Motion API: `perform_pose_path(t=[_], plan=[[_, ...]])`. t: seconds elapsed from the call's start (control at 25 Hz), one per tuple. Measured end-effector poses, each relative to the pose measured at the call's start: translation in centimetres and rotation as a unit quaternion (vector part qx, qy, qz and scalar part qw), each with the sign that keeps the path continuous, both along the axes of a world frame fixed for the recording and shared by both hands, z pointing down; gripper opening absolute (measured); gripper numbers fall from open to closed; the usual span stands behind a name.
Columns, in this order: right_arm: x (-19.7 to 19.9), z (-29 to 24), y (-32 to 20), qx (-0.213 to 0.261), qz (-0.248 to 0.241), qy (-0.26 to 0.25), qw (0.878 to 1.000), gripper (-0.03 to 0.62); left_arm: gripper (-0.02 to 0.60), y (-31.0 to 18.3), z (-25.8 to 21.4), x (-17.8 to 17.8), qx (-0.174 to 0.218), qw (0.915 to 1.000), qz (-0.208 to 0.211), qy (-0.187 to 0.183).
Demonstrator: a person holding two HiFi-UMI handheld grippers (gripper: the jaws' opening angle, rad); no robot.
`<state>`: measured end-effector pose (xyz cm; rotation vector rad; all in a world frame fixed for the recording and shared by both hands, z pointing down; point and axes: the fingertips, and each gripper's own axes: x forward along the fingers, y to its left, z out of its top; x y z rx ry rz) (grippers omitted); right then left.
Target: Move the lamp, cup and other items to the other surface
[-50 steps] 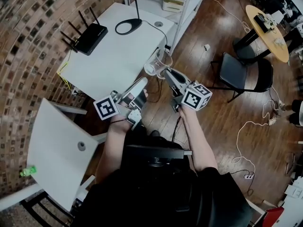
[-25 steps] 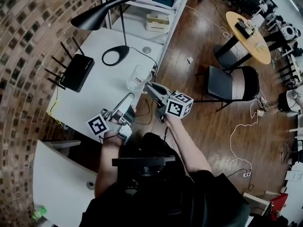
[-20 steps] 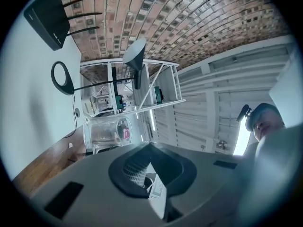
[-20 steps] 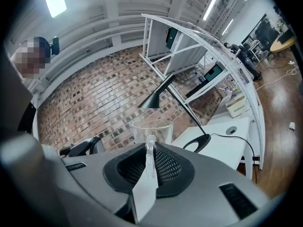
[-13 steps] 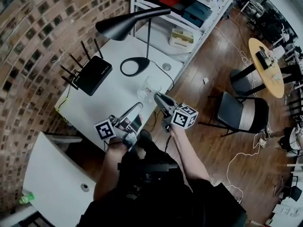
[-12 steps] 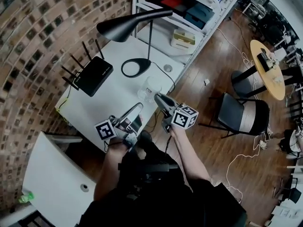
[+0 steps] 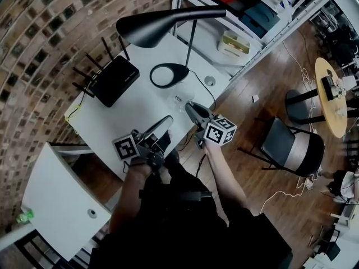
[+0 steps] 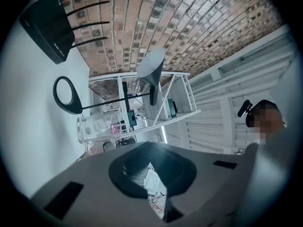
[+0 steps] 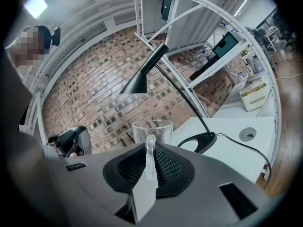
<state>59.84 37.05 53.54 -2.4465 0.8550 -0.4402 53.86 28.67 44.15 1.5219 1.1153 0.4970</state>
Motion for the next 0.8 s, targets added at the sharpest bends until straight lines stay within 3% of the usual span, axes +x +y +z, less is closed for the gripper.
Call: perform_pose_path(t=[0.4,0.8], plan=[[5.7,5.5,-1.7,-0.040,-0.057,-0.022,0.997,0.060,0.003,-1.0,1.9,4.2,0.013,0.9985,-0.049,-0.021],[8.8,9.3,-5.7,-0.061,-0.116,-0.036,0.991,0.060,0.003,-3.7,3.4,6.2,0.021,0.9943,-0.098,-0.038]])
